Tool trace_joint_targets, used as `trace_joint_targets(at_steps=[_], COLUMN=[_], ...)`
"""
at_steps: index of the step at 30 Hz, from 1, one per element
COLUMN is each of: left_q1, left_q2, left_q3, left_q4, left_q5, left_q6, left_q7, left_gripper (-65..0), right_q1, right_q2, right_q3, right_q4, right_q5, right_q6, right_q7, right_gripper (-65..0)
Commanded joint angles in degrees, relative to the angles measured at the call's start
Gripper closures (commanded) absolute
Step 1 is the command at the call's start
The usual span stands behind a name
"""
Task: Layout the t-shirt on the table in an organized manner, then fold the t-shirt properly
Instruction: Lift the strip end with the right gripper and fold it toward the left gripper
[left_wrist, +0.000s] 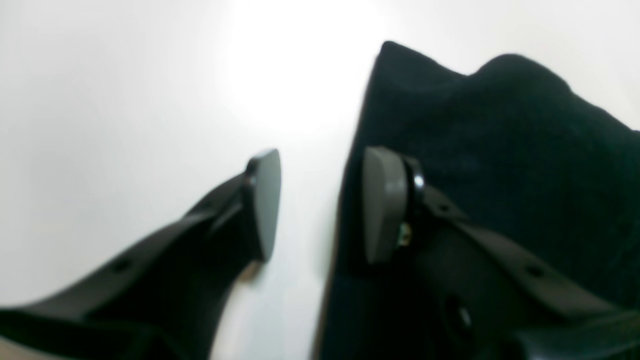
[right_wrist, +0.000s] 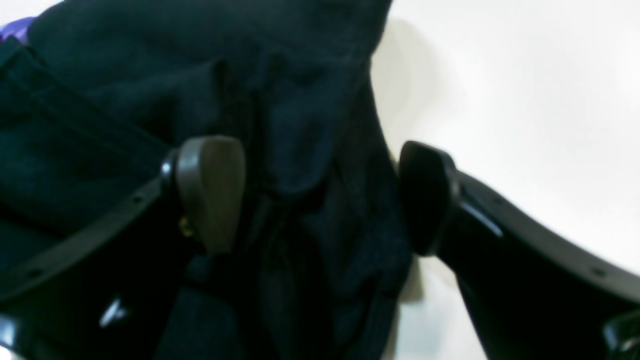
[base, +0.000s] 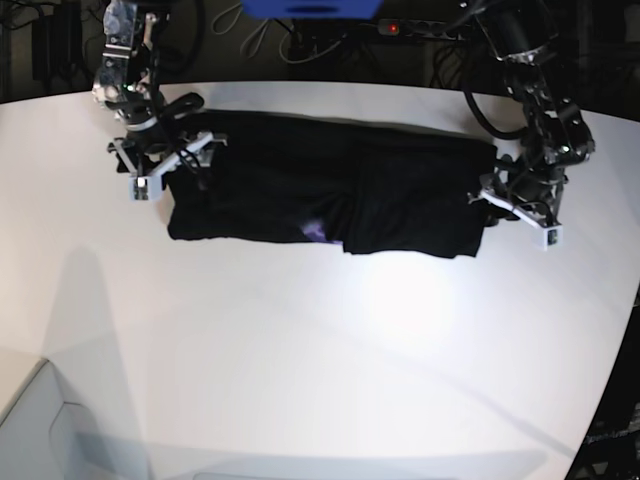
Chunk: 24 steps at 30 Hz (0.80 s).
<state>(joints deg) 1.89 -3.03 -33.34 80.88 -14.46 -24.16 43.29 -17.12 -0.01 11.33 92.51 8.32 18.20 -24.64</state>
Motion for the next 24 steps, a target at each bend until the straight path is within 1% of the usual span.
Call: trace_joint_targets(at_steps=[1, 3, 5, 7, 11, 15, 18, 24], left_q1=[-0.6, -0.5, -0.5, -0.5, -0.5, -0.5, -0.5, -0.5], left_q2=[-0.6, -0.6, -0.7, -0.7, -0.7, -0.7, -0.7, -0.7], left_q3=[-0.1, -0.1, -0.3, -0.3, -0.3, -0.3, -0.3, 0.0], left_q4=[0.8, 0.8, 0.8, 0.8, 0.8, 0.8, 0.8, 0.8], left_q5=[-0.6, -0.5, -0.5, -0.5, -0.5, -0.4, -0.4, -0.4], left_q6=[-0.1, -0.1, -0.1, -0.1, -0.1, -0.1, -0.1, -0.1], left_q7=[-0.9, -0.9, -0.9, -0.9, -0.9, -0.9, -0.9, -0.9], left_gripper=[-26.1, -26.1, -26.1, -26.1, -26.1, -26.1, -26.1, -26.1], right_q1=[-0.1, -0.1, -0.1, -0.1, -0.1, -0.5, -0.7, -2.3], right_q2=[-0.4, -1.0, -1.1, -1.2, -1.3, -1.3, -1.3, -1.0], right_q3=[-0.2, -0.2, -0.2, -0.2, -0.2, -0.3, -0.9, -7.2], right_q4=[-0.2, -0.9, -1.3, -1.6, -1.5, 0.6, 5.3, 16.5], right_q5=[0.4, 0.4, 0.4, 0.4, 0.4, 0.4, 0.4, 0.4], right_q6=[0.2, 0.4, 0.5, 0.5, 0.5, 0.5, 0.5, 0.5], right_q7=[-0.8, -0.8, -0.8, -0.8, -0.8, -0.8, -0.8, -0.7], right_gripper=[-47.9, -43.6, -35.8, -24.8, 0.0, 0.0, 0.0, 0.0])
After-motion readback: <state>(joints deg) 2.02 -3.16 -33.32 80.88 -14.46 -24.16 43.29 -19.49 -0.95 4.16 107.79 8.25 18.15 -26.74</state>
